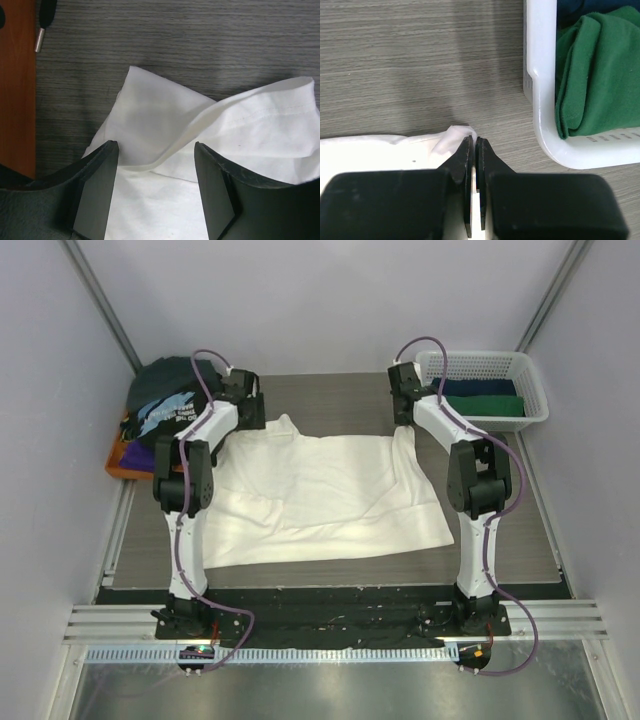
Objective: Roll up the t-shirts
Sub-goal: Fold the T-shirt at the center of the board.
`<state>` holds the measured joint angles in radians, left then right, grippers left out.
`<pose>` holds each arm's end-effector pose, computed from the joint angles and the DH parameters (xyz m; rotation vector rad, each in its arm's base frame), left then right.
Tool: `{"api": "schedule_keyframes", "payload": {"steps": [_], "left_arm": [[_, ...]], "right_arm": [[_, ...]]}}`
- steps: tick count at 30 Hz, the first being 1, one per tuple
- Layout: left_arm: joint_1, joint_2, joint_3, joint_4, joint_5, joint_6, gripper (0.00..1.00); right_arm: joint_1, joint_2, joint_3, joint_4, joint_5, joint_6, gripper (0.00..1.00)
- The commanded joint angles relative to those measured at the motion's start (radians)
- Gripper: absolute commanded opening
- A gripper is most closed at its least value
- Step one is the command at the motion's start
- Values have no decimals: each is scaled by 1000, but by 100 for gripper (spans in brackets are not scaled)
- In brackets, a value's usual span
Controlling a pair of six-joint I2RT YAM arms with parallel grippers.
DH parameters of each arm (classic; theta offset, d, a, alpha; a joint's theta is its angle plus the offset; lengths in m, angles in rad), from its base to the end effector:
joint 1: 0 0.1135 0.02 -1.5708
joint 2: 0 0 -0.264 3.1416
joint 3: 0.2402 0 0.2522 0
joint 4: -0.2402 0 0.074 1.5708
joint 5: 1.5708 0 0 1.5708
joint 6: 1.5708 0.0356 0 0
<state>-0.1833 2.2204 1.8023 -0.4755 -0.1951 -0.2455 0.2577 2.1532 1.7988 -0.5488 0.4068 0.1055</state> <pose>0.4891 -0.0837 0.1942 -0.1599 2.4365 0.0505 0.4695 0.1092 0.2215 -0.0113 2.4029 -0.3361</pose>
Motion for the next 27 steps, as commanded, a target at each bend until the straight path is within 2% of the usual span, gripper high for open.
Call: {"api": "schedule_keyframes", "payload": {"steps": [1,3,4,6,7,9,10,11,20,27], "left_arm": [[-2,38,90,-55,-7,60,64],[-1,64,110,-84,9,63,58],[-2,71,132,-97,16,63,50],[-1,99,157,-129,25,60,41],[-2,102,166,-133,25,61,28],[-1,98,172,-133,0,57,16],[-2,93,170,-130,-30,55,4],[-2,88,169,-129,-44,57,0],[-36,-42,100,-68,-179,92,0],[-65,-123,74,-26,-205,98,0]], "right_arm": [[-8,-73,-3,32,-5,19,1],[-9,-73,-4,30,-3,20,1],[-14,-75,-6,32,-3,23,1],[-15,-75,-7,30,-6,26,1],[-15,-76,-9,30,-5,26,1],[-18,-76,-10,32,-5,31,1],[-18,-75,-10,32,-8,30,1],[-20,-73,-10,32,-10,34,1],[-44,-43,19,18,1,71,1],[-51,-32,48,-2,30,80,1]]}}
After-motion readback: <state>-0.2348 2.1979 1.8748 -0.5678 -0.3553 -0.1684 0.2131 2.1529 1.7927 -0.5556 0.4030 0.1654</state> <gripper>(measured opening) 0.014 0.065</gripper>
